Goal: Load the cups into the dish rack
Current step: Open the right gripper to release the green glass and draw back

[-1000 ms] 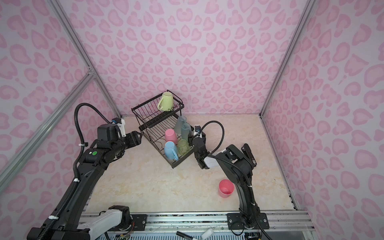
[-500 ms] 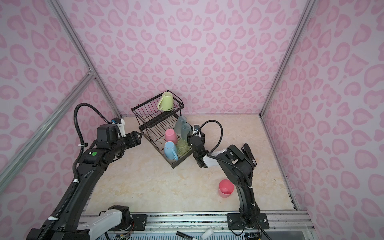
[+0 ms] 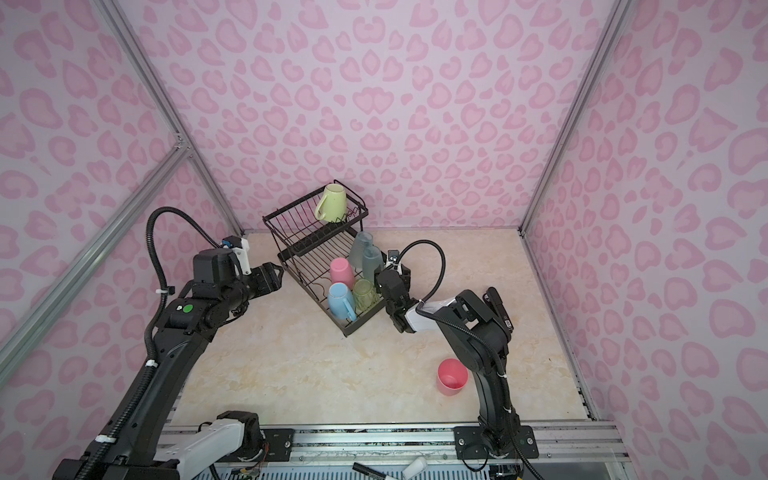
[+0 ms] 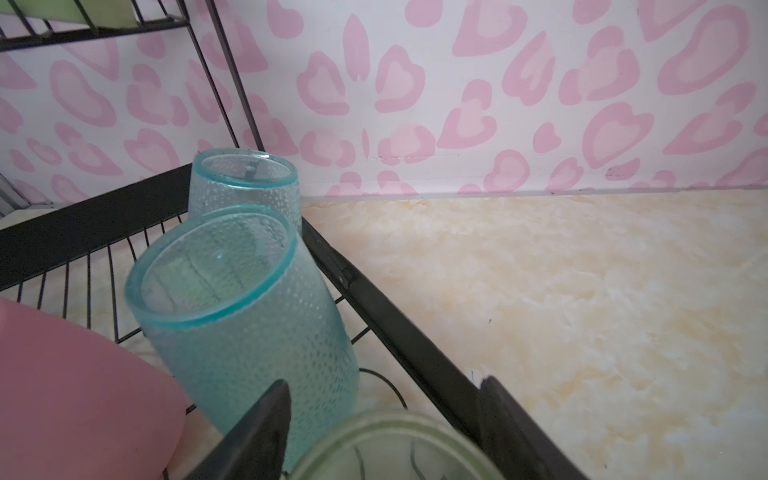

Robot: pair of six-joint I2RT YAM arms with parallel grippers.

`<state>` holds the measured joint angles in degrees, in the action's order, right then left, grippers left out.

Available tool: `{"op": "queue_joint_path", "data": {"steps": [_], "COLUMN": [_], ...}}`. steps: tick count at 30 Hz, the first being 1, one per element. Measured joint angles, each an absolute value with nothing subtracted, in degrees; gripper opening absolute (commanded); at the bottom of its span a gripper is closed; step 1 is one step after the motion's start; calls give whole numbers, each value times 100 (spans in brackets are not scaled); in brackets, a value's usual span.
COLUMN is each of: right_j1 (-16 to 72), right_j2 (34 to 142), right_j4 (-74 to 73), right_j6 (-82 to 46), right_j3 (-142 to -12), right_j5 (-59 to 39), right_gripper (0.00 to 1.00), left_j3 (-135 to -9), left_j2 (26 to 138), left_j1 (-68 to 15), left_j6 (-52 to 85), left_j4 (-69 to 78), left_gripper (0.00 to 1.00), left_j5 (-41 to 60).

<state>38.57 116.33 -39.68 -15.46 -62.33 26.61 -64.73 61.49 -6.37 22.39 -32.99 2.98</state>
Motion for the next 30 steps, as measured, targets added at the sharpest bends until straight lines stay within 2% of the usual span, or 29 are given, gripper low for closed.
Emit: {"op": "queue_joint_path", "data": {"steps": [17, 30], "right_j1": [3660, 3428], "right_j2": [11356, 10560], "right_j4": [-3164, -2294], "right_j6": [-1911, -2220], "right_j3": [-6403, -6311], "right_j5": [2257, 1879], "right_gripper": [85, 84], "left_j3": [-6405, -6364], "left_j2": [6077, 6051], "left_j1": [-637, -646], "left_j6": [2200, 2174], "left_j4": [-3262, -3247], "left_gripper": [76, 76], "left_j5": [301, 301]}}
